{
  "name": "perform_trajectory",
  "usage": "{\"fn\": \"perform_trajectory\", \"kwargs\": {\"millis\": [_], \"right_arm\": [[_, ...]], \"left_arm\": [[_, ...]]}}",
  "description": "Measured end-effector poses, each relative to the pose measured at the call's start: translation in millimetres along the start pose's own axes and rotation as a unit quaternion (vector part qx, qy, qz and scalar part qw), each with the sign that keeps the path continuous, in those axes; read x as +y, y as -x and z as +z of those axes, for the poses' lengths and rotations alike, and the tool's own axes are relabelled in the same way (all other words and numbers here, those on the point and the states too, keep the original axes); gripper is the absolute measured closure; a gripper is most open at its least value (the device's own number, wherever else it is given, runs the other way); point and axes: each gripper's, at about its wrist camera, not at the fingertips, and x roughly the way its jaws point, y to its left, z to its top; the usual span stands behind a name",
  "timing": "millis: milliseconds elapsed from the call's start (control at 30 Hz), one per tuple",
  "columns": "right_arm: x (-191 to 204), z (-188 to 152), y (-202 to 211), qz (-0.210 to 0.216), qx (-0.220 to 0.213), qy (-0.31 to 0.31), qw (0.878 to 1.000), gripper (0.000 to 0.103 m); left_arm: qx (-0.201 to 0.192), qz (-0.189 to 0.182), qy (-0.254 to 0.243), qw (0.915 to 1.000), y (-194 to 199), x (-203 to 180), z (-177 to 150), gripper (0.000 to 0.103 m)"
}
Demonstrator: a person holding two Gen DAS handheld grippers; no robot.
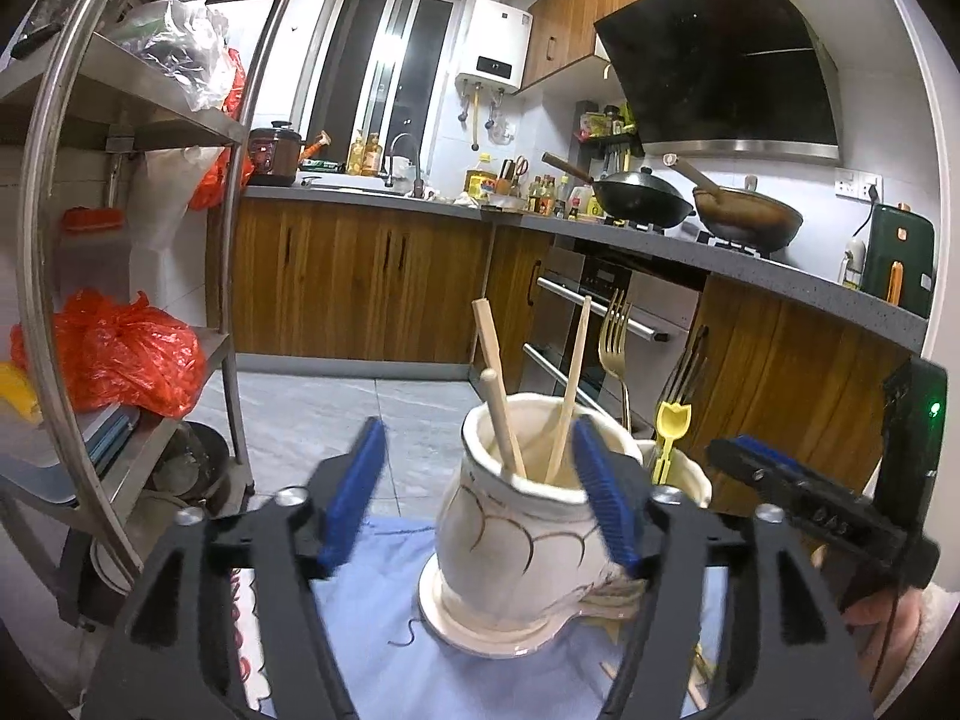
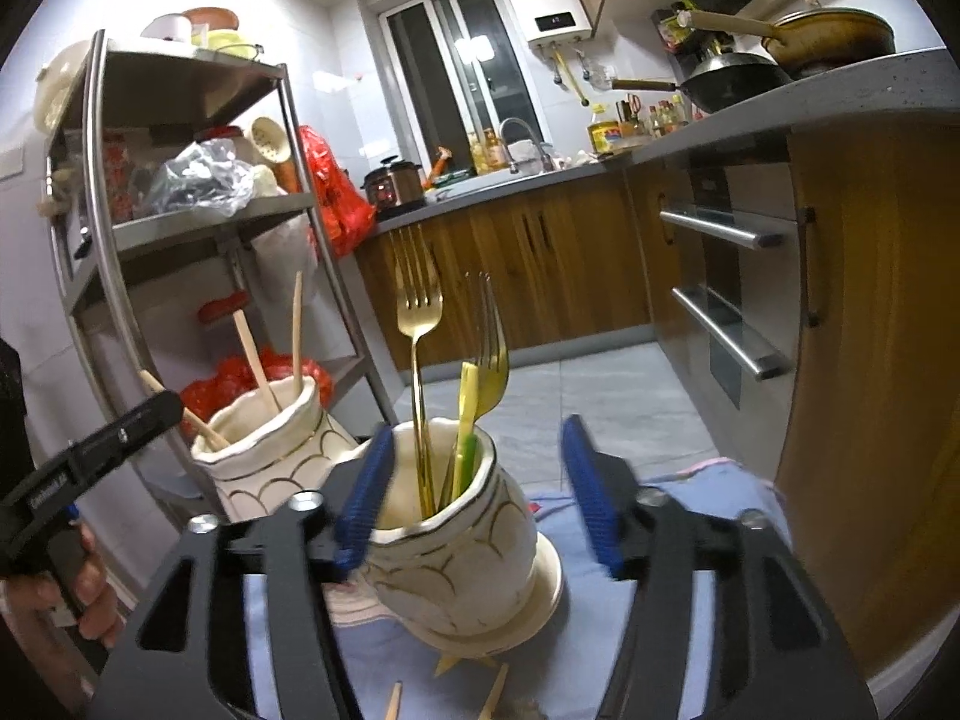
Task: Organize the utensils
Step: 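Move both tools back over the remaining utensils on the cloth, then grasp a yellow plastic utensil with the right tool while the left tool grasps a chopstick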
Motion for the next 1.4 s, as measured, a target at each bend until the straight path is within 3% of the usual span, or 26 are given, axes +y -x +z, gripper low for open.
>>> {"fn": "perform_trajectory", "kwargs": {"millis": [67,133,200,500,733,1033,1400], "right_arm": [[-2,2,8,0.007,0.001,-0.003,1.0,0.012],[-3,2,16,0.01,0.001,-0.005,1.0,0.008],[-4,3,24,0.005,0.001,-0.001,1.0,0.006],[0,0,64,-0.034,-0.011,0.05,0.998,0.005],[-2,-6,90,-0.033,0.005,0.066,0.997,0.005],[-7,-37,97,-0.039,0.066,0.084,0.994,0.005],[-18,-71,73,-0.058,0.155,0.094,0.982,0.005]], "left_arm": [[0.003,0.004,-0.002,1.0,5,-1,-2,0.015],[0.002,0.008,-0.004,1.0,12,-3,-4,0.006],[0.003,0.009,-0.006,0.9999,16,-4,-5,0.006],[0.029,0.018,-0.038,0.9987,41,-15,-18,0.006],[0.066,0.018,-0.04,0.9968,59,-20,-36,0.006],[0.136,0.008,-0.049,0.9895,60,-33,-77,0.006],[0.204,0.005,-0.042,0.9781,39,-52,-108,0.006]]}}
